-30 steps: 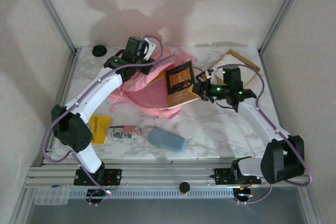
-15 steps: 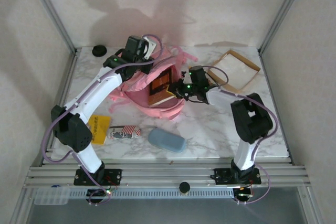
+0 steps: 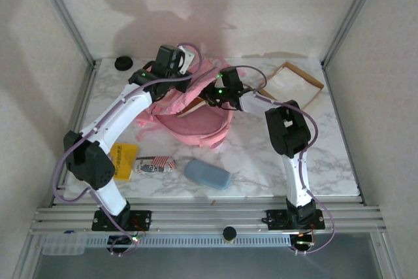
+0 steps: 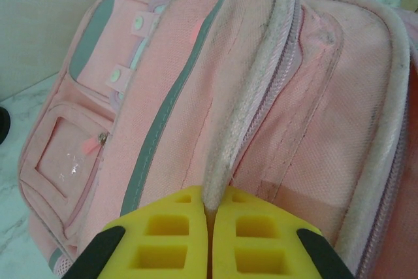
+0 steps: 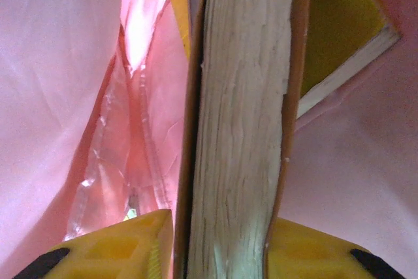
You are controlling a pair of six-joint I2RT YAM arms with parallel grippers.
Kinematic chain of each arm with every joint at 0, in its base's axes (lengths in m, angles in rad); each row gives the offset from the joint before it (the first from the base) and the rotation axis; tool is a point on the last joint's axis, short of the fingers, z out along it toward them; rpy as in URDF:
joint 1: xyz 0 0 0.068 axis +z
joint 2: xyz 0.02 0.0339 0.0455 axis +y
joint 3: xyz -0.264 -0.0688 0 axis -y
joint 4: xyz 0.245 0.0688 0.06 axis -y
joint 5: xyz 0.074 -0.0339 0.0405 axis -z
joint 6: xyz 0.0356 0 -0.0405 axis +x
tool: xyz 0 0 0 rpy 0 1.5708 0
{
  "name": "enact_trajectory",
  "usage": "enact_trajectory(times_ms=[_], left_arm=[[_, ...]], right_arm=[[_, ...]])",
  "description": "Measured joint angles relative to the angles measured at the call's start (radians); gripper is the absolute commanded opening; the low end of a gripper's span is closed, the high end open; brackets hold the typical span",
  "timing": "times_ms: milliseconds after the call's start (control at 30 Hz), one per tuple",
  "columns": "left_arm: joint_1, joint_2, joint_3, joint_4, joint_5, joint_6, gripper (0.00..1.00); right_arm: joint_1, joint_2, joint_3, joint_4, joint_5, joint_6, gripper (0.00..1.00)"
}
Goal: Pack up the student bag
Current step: Place the book in the student bag.
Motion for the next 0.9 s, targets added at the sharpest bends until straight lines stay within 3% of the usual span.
enact_trajectory(times_ms=[167, 367, 600, 900], left_arm=[[0.000, 0.000, 0.000, 0.005, 0.000, -0.004, 0.00], [0.000, 0.000, 0.000, 0.003, 0.014, -0.012, 0.00], [-0.002, 0.000, 0.000, 0.004, 0.045, -0.026, 0.00], [-0.002, 0.001, 0.000, 0.004, 0.061, -0.031, 0.00]], right_arm=[[-0.010, 0.005, 0.040, -0.095, 0.023, -0.069, 0.63], [-0.016, -0.095, -0.123, -0.116, 0.119, -0.065, 0.85], [0.043, -0.265, -0.341, 0.000, 0.200, 0.084, 0.88], [0.121, -0.225, -0.413, 0.151, 0.319, 0.303, 0.90]])
